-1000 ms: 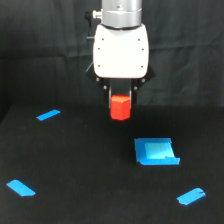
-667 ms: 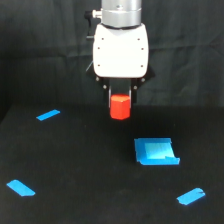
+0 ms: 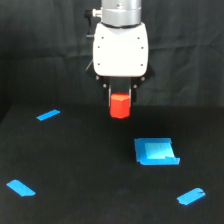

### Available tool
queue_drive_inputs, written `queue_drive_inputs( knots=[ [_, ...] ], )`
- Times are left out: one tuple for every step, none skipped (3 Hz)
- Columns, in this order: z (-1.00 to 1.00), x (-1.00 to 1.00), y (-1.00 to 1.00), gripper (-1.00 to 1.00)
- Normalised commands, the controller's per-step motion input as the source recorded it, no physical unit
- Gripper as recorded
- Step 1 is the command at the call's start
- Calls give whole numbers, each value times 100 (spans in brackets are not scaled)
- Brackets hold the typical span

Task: Pick up the red object from the table

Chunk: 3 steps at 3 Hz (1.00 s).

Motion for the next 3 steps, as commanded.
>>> queue_drive_inputs(
  knots=[
    [4,1,5,-100],
    [5,1,4,-100],
    [5,1,4,-100]
  ],
)
